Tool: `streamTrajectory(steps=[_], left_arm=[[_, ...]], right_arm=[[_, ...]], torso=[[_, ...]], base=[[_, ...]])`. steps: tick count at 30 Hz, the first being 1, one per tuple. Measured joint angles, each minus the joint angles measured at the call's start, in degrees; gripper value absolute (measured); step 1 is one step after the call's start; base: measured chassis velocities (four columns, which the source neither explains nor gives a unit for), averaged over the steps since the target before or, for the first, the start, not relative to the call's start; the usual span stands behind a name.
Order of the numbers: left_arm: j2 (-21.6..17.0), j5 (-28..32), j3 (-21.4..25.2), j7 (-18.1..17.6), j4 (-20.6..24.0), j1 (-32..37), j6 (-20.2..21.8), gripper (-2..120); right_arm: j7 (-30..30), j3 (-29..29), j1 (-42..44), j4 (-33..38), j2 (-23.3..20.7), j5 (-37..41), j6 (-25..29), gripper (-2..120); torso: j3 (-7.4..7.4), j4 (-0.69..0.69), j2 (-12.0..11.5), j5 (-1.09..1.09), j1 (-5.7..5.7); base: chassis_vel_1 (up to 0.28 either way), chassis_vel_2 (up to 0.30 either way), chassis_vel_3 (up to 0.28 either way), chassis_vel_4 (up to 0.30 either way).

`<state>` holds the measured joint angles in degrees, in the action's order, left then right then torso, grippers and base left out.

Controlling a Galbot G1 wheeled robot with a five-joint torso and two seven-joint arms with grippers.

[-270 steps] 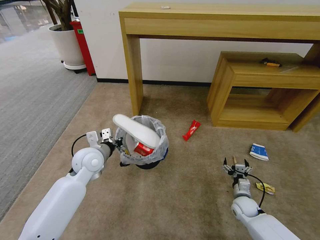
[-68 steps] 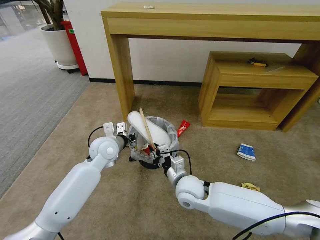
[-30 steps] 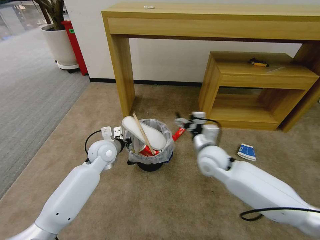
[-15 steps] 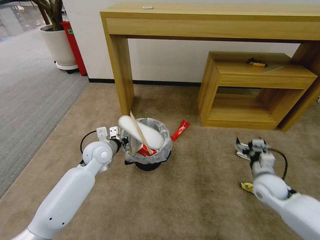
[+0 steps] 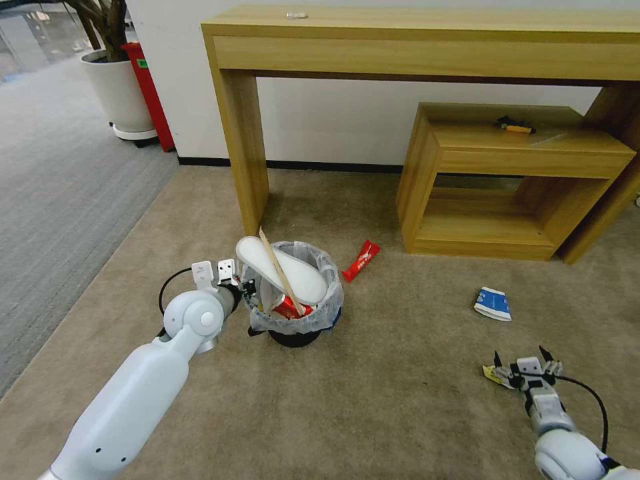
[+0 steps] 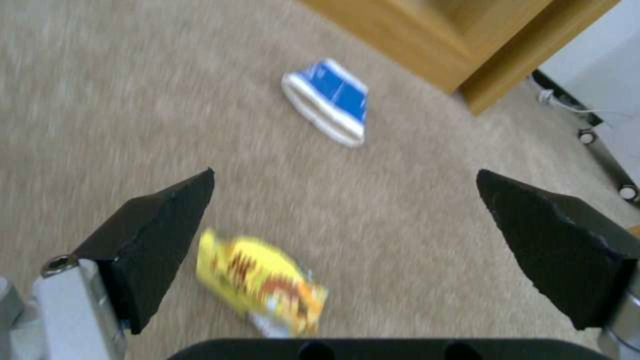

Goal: Pick up the trash bin and place the garbage on the floor into it.

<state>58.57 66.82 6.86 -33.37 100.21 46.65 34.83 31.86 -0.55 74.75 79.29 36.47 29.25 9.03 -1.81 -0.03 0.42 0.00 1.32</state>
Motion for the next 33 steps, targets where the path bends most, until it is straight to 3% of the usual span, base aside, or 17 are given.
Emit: streamTrajectory(steps=[18,33], left_arm=[[-0.31,-0.74,0.53,1.07,2.77,1.00,-0.40,0],[-0.03,-0.91,0.81,0.79,5.70,2.66,-0.46,0]], right_arm=[[-4.56,6.09,-5.82,-18.27,3.74,-4.85,-0.05,100],[-6.83,11.20,-11.89,-24.12,6.20,-6.62,0.82,100]], torso=[[0.00,-0.02,-0.01,0.00,0.01],[0.00,-0.02,-0.01,0.00,0.01]], base=[[0.000,0.000,0.000,0.000],[0.000,0.000,0.000,0.000]])
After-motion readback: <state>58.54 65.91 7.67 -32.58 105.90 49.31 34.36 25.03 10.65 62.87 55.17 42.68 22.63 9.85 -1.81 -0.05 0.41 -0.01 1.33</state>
